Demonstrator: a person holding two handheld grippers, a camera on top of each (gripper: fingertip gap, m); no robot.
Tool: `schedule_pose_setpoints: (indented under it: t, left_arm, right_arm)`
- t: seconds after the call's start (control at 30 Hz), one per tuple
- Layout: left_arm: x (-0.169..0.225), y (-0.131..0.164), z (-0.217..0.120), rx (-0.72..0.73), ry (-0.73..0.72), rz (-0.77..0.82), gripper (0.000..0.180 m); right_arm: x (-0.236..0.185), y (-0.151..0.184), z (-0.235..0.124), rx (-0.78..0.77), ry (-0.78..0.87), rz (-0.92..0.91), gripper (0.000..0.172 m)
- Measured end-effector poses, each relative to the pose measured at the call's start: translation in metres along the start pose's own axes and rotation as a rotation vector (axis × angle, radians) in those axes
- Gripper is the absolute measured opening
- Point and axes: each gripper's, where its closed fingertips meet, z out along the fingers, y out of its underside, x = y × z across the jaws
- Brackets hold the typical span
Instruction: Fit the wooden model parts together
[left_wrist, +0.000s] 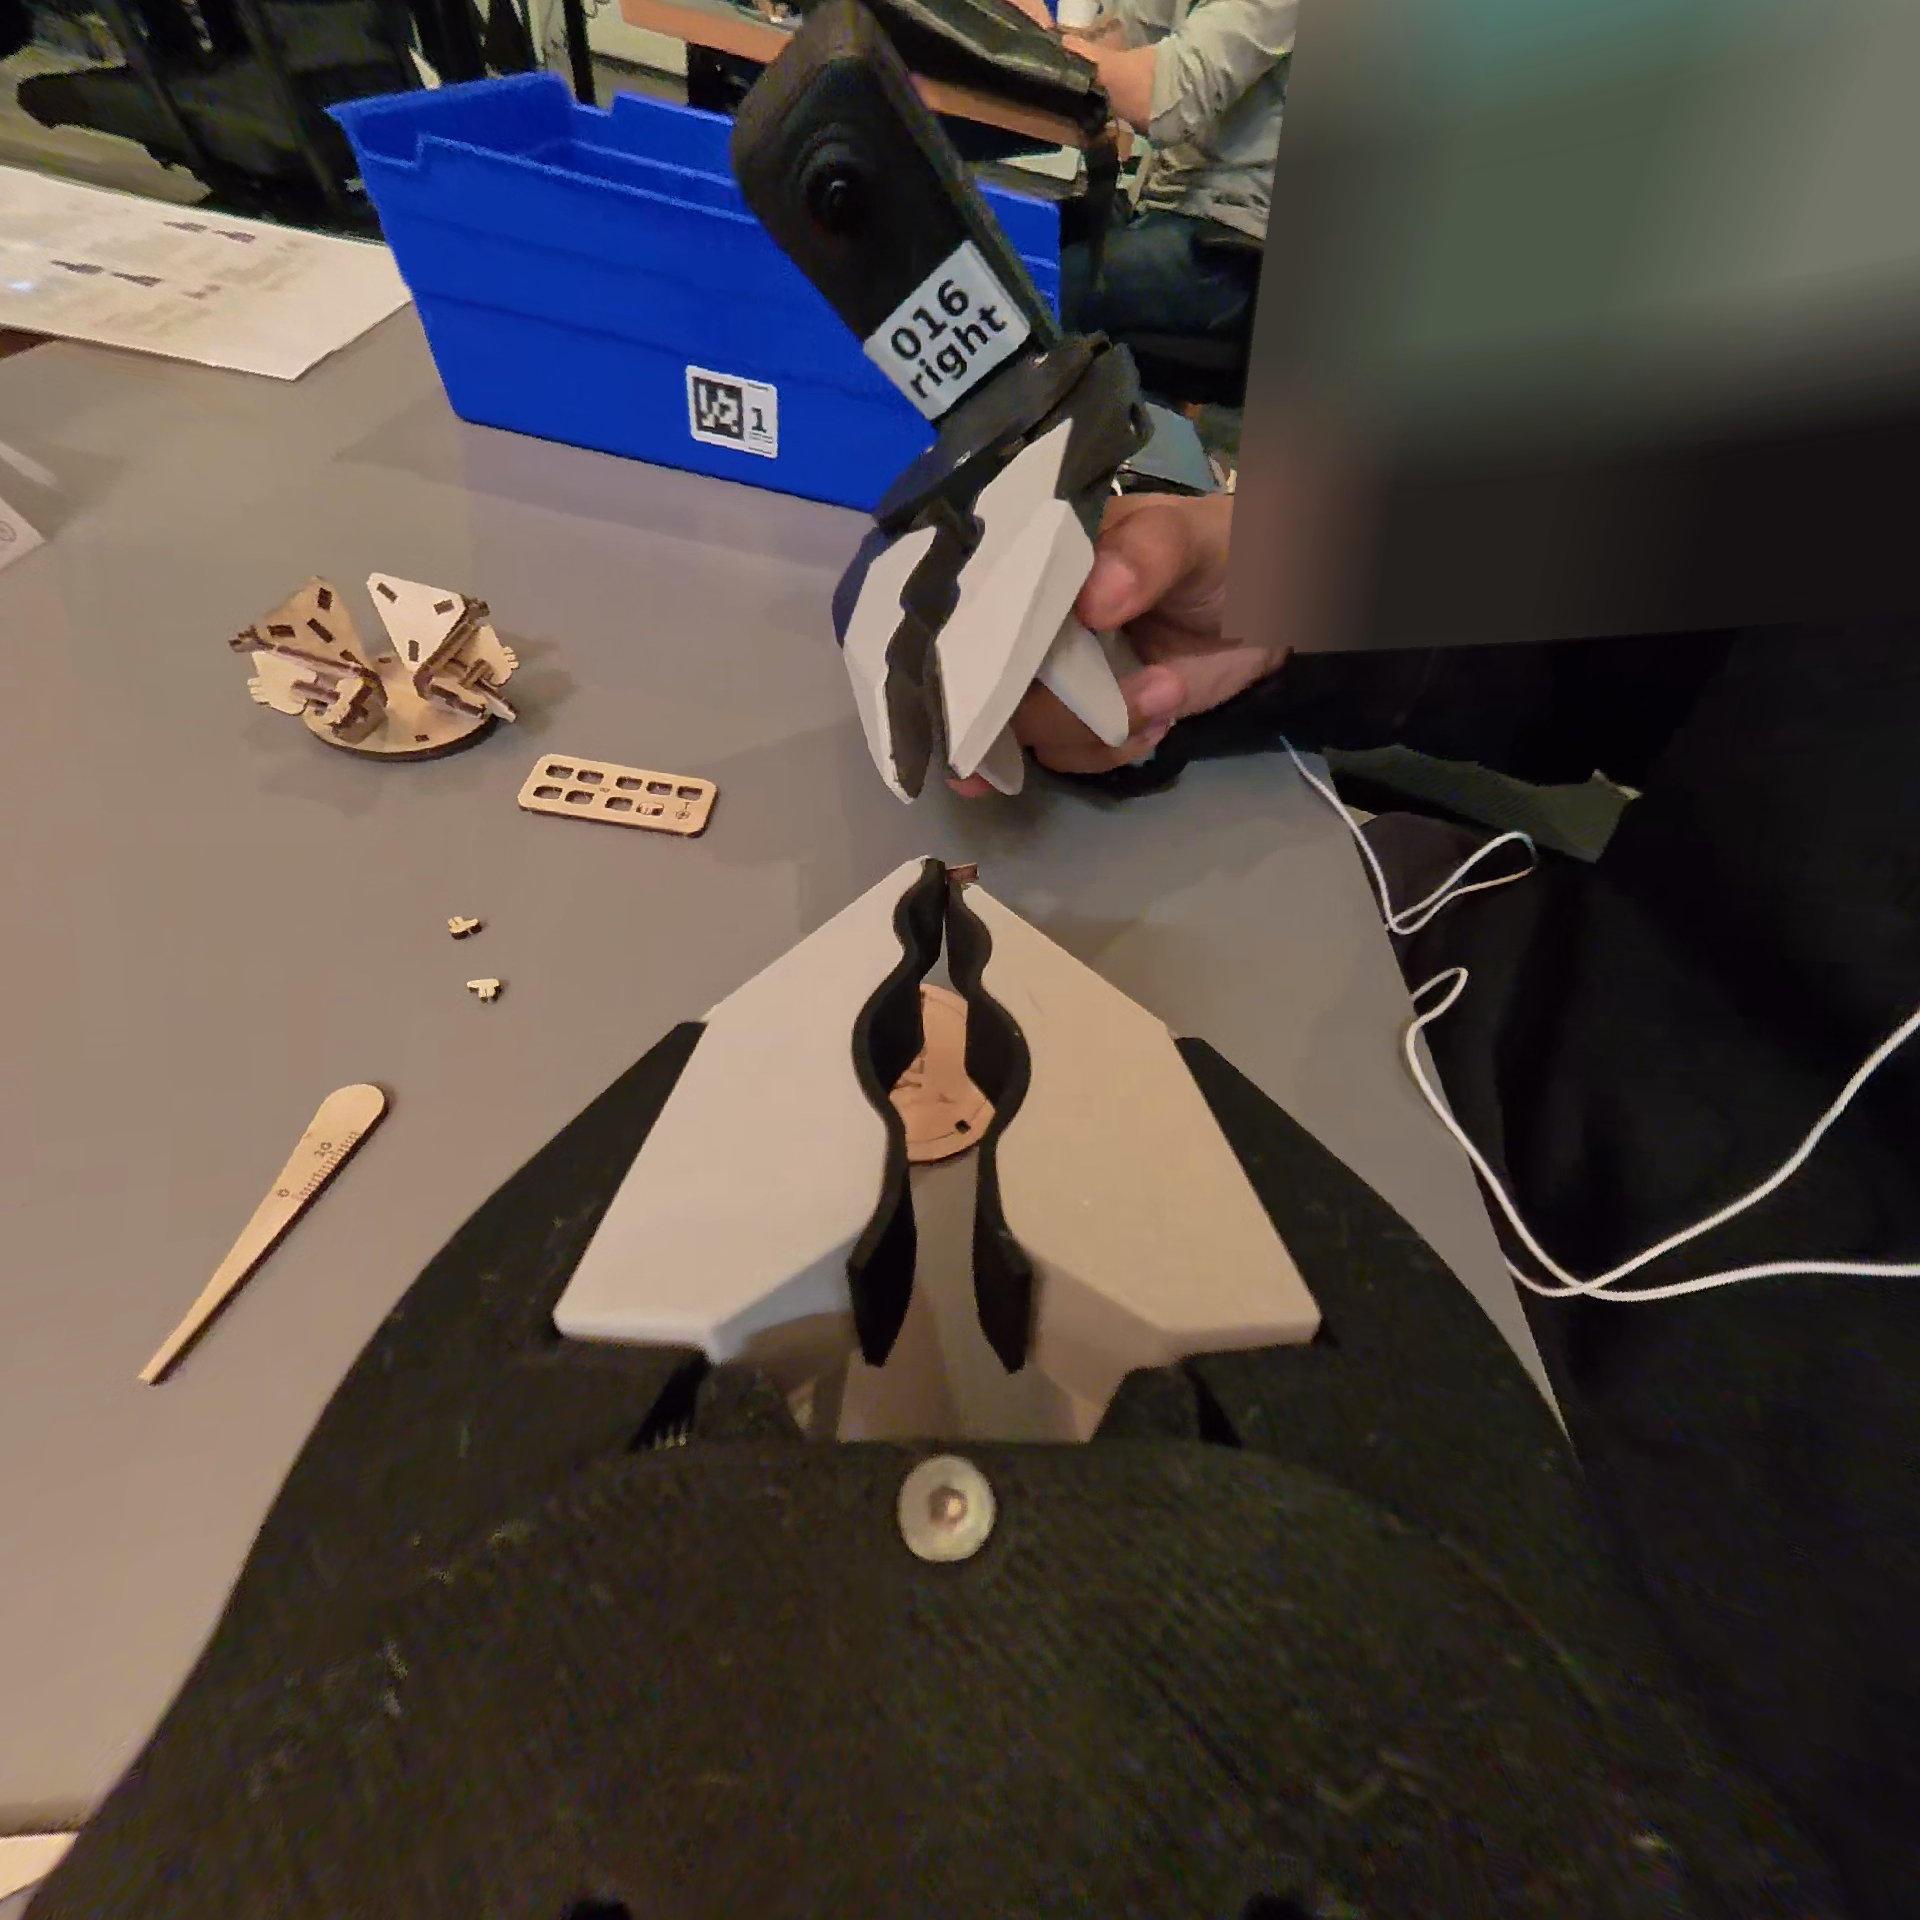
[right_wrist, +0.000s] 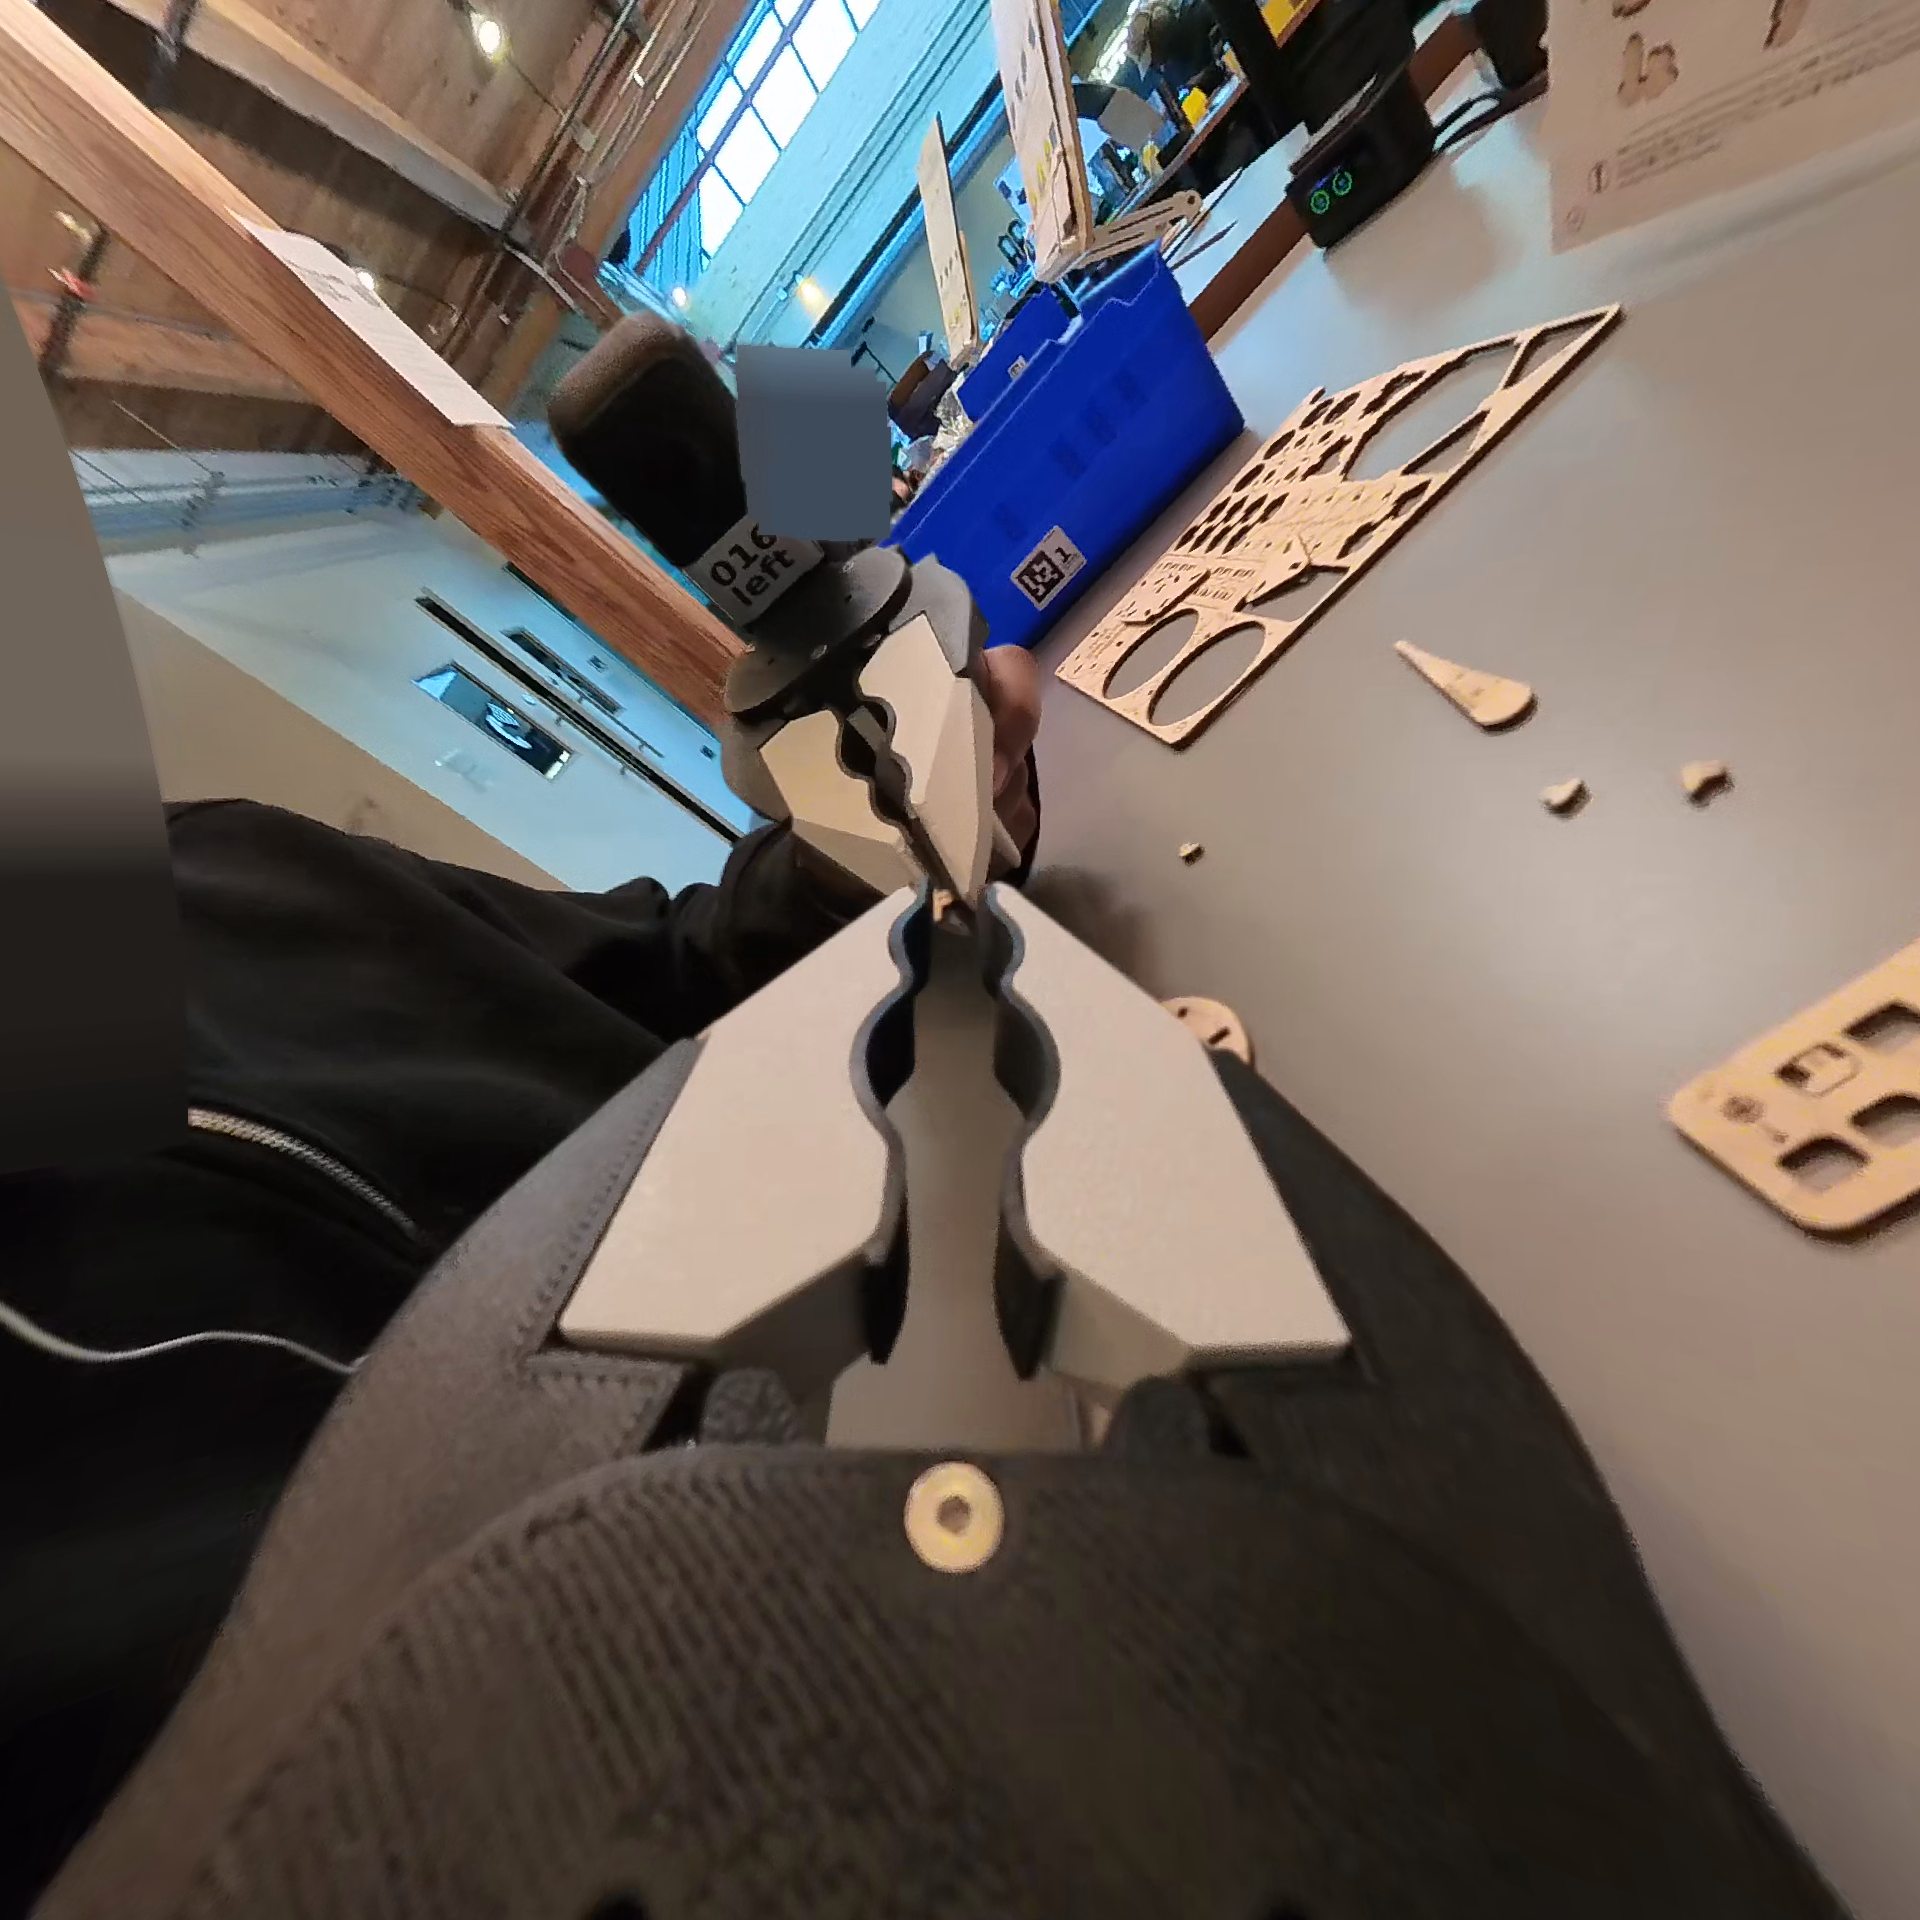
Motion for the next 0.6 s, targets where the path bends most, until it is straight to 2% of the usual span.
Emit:
schedule_pose_setpoints:
  t: [0.17,0.33,0.4,0.5,0.6]
  left_arm:
    - [-0.007,-0.001,-0.003,0.028,0.001,-0.048,0.0]
    - [-0.018,-0.002,-0.007,0.041,-0.035,-0.065,0.0]
    - [-0.024,-0.004,-0.009,0.06,-0.046,-0.088,0.0]
    - [-0.035,-0.008,-0.013,0.097,-0.086,-0.121,0.0]
    - [-0.044,-0.012,-0.015,0.105,-0.125,-0.119,0.0]
  right_arm:
    - [0.006,-0.011,0.009,-0.075,0.057,-0.178,0.013]
    - [0.01,-0.041,0.016,-0.204,0.162,-0.556,0.018]
    - [0.01,-0.053,0.017,-0.179,0.169,-0.726,0.031]
    - [-0.005,-0.055,0.016,-0.064,0.101,-0.857,0.025]
    - [-0.01,-0.047,0.012,-0.086,0.127,-0.961,0.029]
